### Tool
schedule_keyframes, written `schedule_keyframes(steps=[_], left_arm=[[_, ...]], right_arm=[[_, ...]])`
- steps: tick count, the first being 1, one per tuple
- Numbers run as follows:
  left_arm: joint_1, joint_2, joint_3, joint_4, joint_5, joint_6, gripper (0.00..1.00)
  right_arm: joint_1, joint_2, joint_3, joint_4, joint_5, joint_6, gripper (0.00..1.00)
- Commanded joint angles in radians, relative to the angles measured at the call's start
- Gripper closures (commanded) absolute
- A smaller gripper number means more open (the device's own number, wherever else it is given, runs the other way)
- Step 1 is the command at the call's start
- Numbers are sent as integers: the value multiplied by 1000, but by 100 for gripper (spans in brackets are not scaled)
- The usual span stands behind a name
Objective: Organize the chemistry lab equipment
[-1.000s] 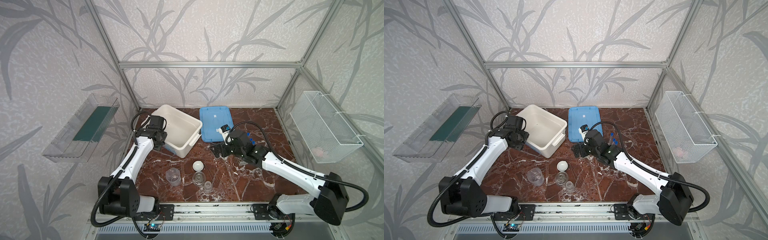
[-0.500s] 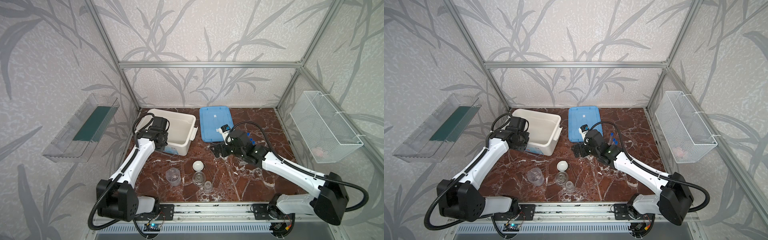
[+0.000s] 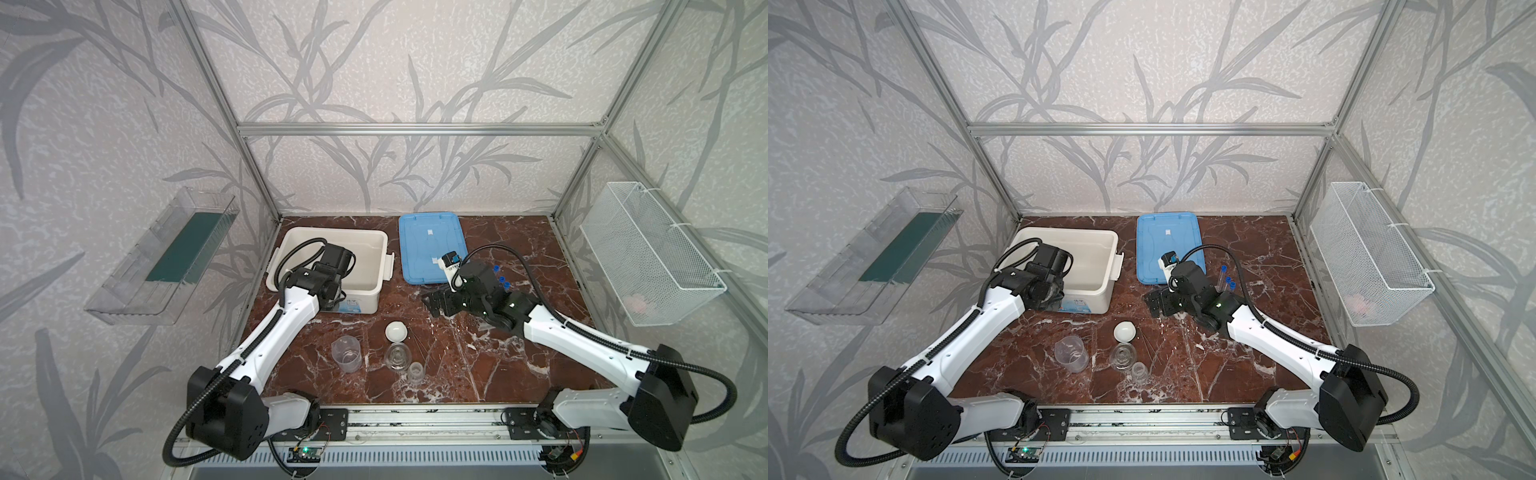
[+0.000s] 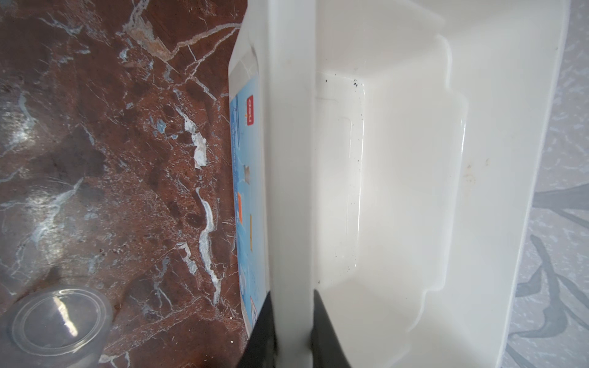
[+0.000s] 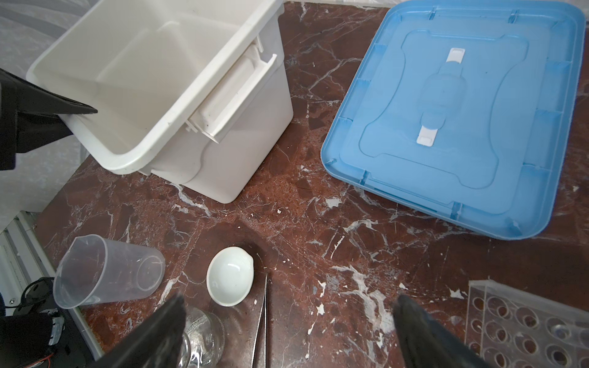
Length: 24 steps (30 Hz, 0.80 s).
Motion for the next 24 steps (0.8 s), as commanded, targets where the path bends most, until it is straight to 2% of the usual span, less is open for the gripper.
schedule_keyframes(steps=[1, 2, 4, 8, 10, 13, 16, 24], left_arm=[[-36, -2, -20, 40, -48, -108, 86], [-51, 2, -18, 43, -52, -112, 85], [-70, 9, -11, 44, -58, -111, 76], [-93, 4, -11, 67, -65, -83, 48], [-108, -4, -14, 82, -57, -62, 43], [-131, -11, -34, 131, -36, -21, 44], [-148, 7, -41, 155, 4, 7, 54], [-232, 73, 17, 177, 7, 26, 55]], right_arm=[[5, -38, -19, 12, 17, -16, 1], [5, -39, -20, 12, 18, -17, 1], [5, -39, -21, 10, 20, -18, 1], [5, -39, -22, 12, 18, -18, 1], [5, -37, -24, 13, 17, -17, 1], [5, -36, -25, 15, 16, -15, 1], [5, -30, -27, 24, 12, -9, 1], [5, -17, -18, 22, 4, -3, 1]])
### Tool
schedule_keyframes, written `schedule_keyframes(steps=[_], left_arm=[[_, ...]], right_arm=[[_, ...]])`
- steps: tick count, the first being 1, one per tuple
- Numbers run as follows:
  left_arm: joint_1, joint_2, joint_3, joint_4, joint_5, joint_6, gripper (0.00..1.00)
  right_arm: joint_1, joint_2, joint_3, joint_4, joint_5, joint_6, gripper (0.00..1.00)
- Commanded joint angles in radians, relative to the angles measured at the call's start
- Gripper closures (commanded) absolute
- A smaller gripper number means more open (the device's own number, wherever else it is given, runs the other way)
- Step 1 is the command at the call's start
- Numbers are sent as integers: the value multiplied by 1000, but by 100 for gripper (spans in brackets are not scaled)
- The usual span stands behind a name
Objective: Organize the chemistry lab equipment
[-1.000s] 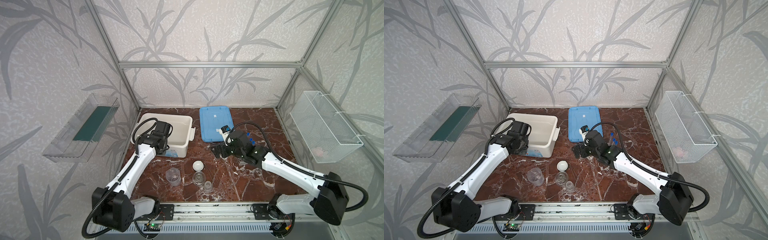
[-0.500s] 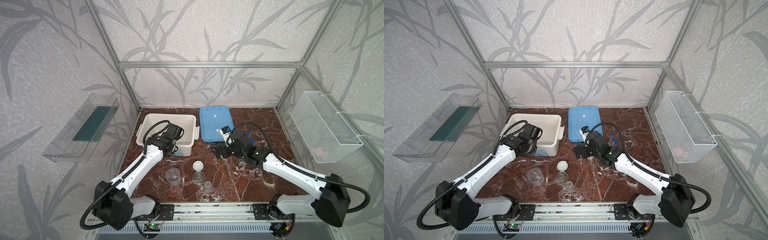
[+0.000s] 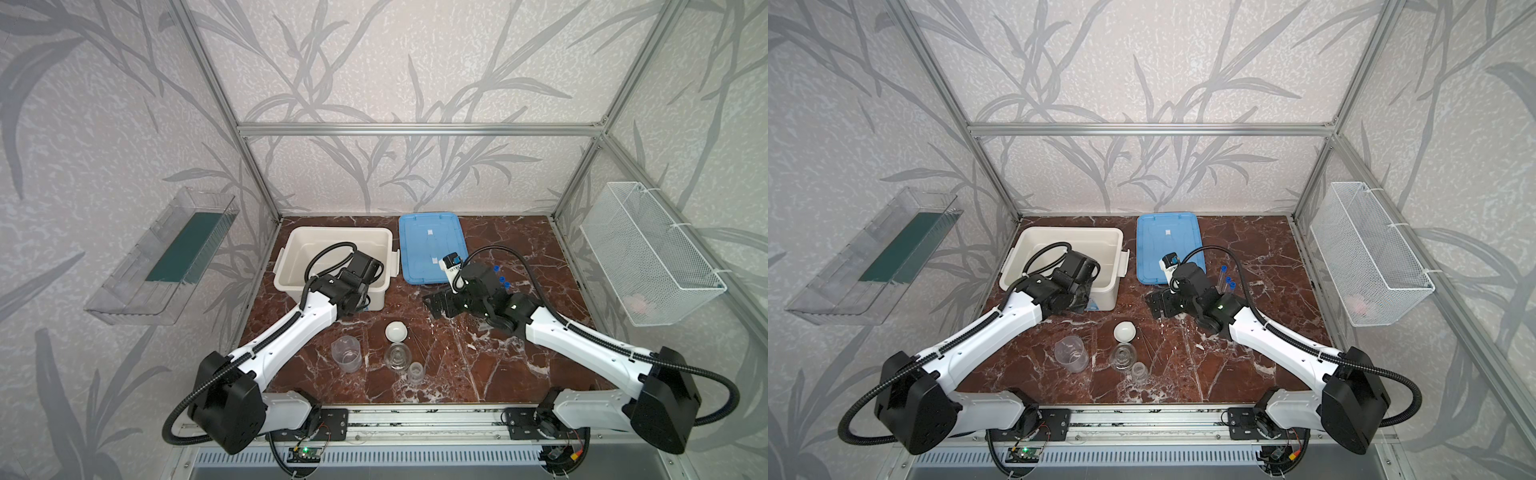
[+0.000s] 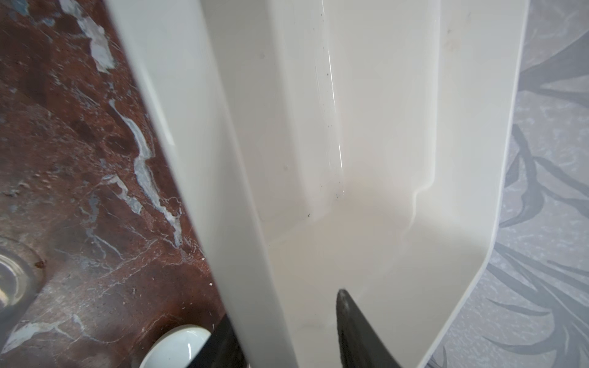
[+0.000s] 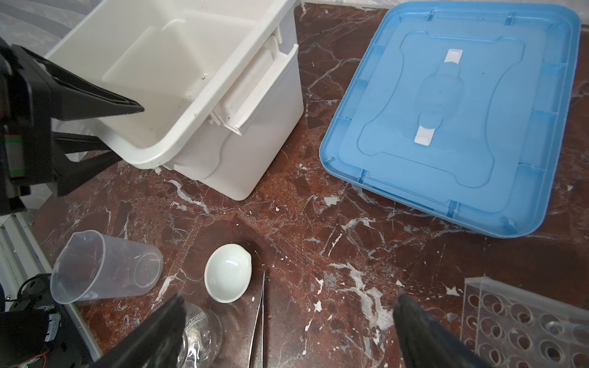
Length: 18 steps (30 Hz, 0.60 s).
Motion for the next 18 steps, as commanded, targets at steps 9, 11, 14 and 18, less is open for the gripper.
schedule_keyframes(steps=[9, 11, 14, 18], left_arm=[[-66, 88, 77, 104, 19, 70, 61], [-80, 116, 98, 108, 38, 76, 61], [-101, 129, 107, 114, 30, 76, 54], [-114, 87, 105, 98, -14, 116, 40]], right_arm=[[5, 0, 0, 19, -1, 8, 1], [5, -1, 0, 19, -4, 10, 0], [4, -6, -2, 12, 4, 7, 0], [5, -21, -8, 9, 12, 3, 1]])
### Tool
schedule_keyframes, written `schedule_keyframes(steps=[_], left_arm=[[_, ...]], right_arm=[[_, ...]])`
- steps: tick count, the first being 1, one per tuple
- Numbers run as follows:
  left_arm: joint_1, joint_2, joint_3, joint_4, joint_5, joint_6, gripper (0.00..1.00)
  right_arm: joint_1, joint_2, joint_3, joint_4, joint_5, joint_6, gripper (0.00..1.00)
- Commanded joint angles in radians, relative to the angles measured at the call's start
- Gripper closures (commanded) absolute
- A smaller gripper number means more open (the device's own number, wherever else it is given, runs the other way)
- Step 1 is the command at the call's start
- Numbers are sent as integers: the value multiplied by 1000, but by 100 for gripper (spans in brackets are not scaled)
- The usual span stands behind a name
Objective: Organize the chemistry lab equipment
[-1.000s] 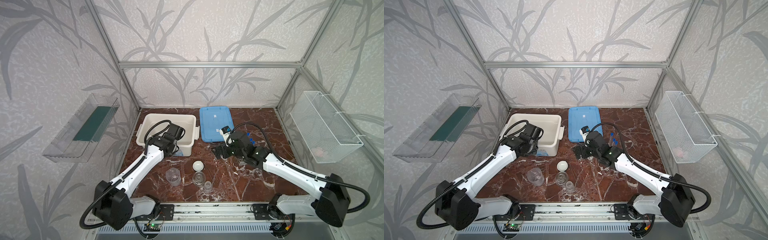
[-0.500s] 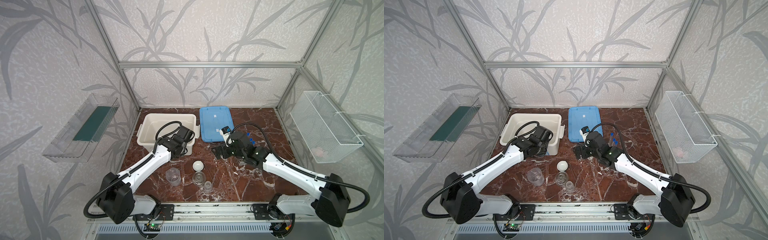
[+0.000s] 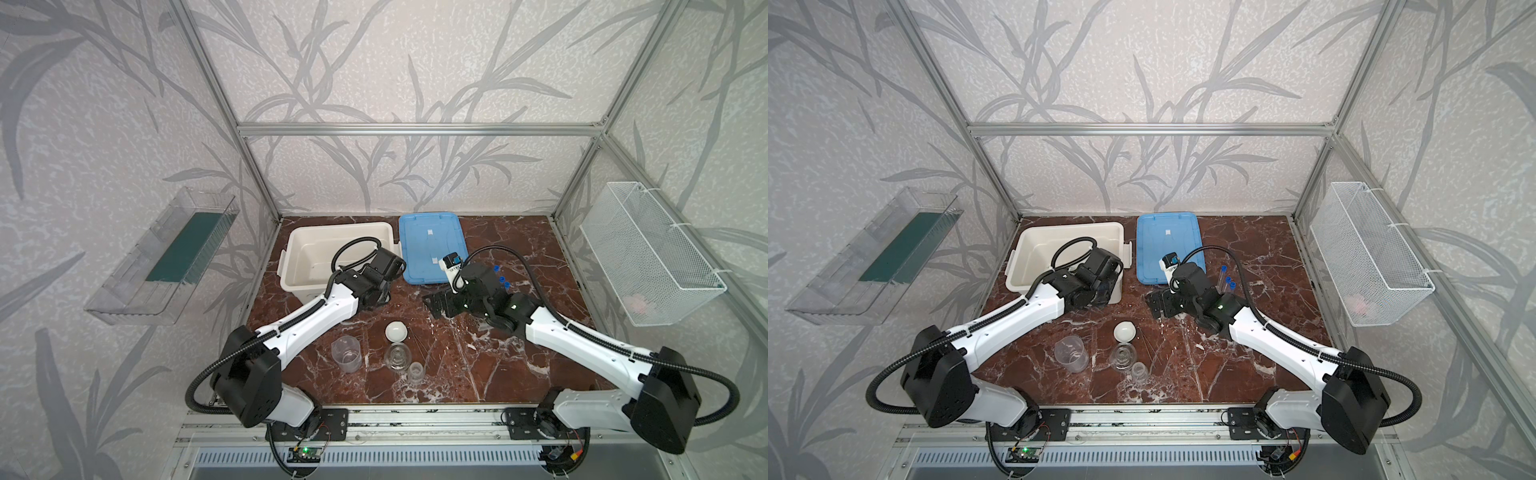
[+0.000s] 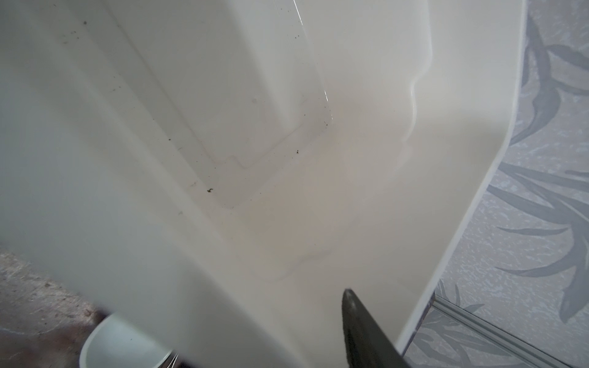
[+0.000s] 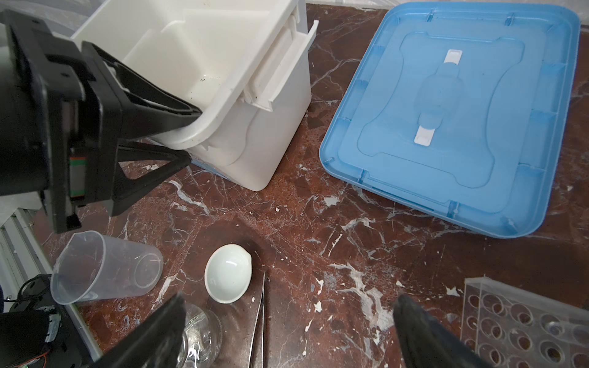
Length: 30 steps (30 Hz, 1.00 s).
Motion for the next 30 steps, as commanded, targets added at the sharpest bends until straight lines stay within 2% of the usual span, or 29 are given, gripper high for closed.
schedule_keyframes(steps=[1, 4, 7, 14, 17, 19, 22, 25, 30], left_arm=[[-12, -53, 34, -21, -61, 62, 33], [-23, -106, 77, -41, -126, 253, 14], [-32, -179, 93, -81, -147, 371, 5], [-39, -347, 88, -326, -55, 444, 5], [-39, -436, 46, -398, -17, 430, 5], [-39, -478, 27, -437, 55, 410, 4], [-60, -496, 55, -589, 95, 396, 2], [-68, -512, 81, -748, 78, 401, 1], [-68, -469, 76, -923, 133, 382, 1]], right_arm=[[5, -23, -7, 7, 14, 0, 1], [5, -28, 5, -6, 14, 0, 1], [5, -47, 22, -30, 20, 3, 1], [5, -111, 60, -105, 34, -34, 1], [5, -115, 80, -160, 25, -65, 1], [5, -114, 87, -187, 14, -84, 1], [5, -114, 98, -242, -5, -96, 1], [5, -126, 93, -271, -26, -103, 1], [5, -143, 64, -268, -26, -93, 1]])
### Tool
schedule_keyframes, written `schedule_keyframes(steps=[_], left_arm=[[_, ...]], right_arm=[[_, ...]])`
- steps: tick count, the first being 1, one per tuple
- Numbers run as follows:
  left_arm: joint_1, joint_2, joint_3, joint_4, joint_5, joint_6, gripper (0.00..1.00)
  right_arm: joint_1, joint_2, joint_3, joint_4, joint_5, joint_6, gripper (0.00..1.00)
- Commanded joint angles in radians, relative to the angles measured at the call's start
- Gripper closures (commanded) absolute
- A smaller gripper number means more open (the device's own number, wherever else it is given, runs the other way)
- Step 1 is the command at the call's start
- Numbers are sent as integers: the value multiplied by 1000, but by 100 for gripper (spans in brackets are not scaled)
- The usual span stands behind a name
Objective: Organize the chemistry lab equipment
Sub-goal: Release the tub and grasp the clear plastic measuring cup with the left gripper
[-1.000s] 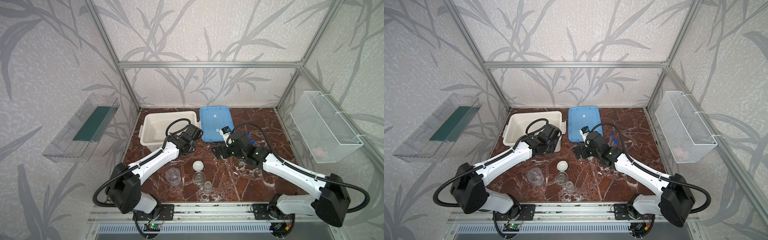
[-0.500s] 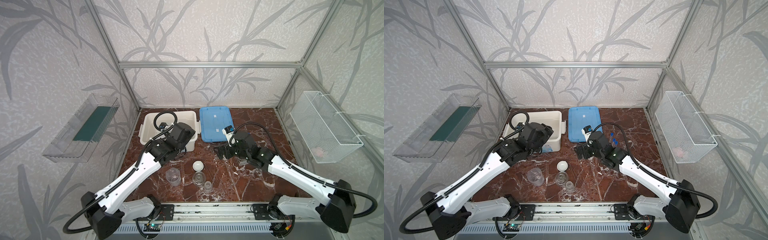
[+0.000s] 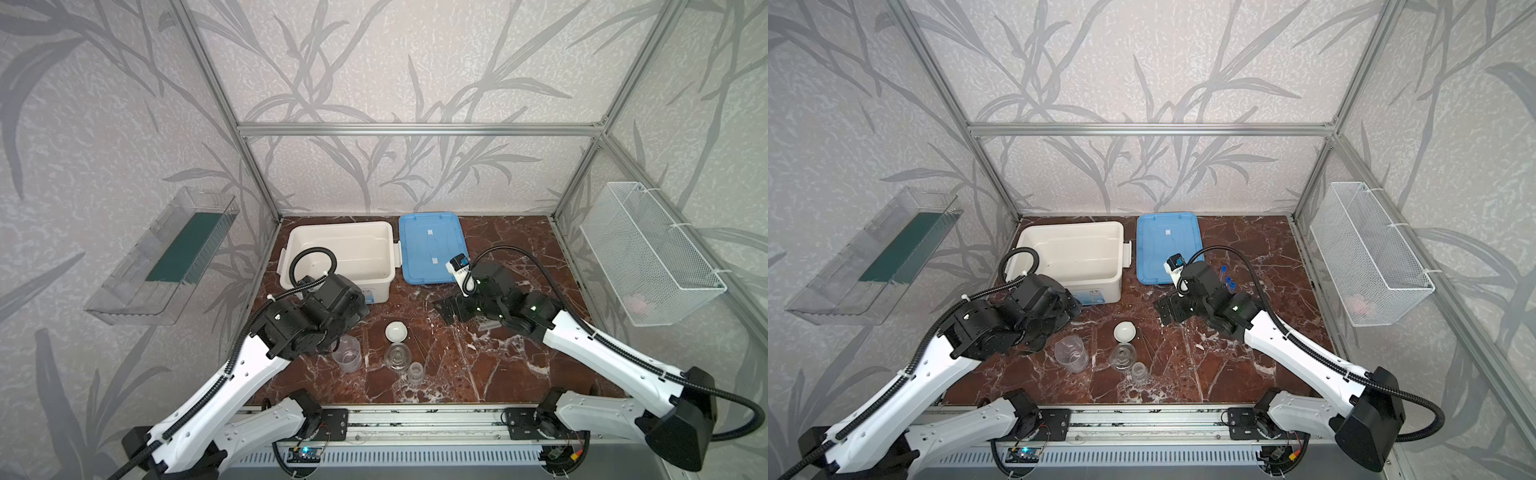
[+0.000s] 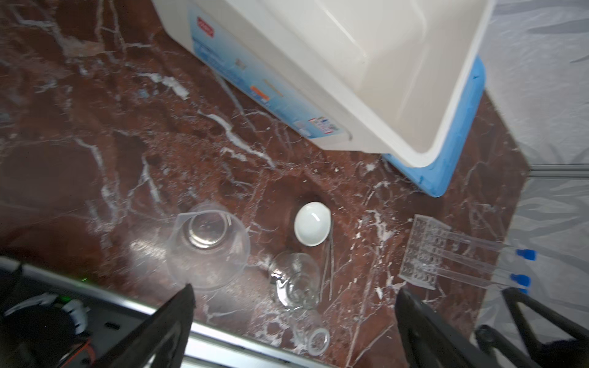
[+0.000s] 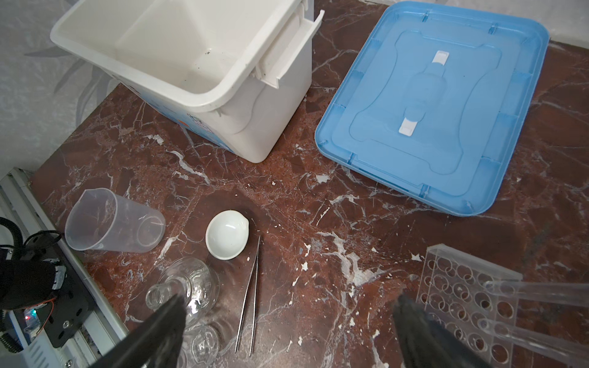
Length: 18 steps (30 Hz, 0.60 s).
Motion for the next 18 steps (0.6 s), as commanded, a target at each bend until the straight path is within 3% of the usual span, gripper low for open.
schedule_keyframes(steps=[1, 4, 18], left_arm=[[-3, 19, -14, -203, 62, -27, 1], [-4, 19, -88, -167, 116, -59, 1], [-11, -10, -316, 70, 105, -195, 1]], right_arm=[[5, -33, -11, -22, -17, -6, 1], [5, -32, -21, -14, -20, -7, 1], [7, -17, -54, 39, -44, 14, 1]])
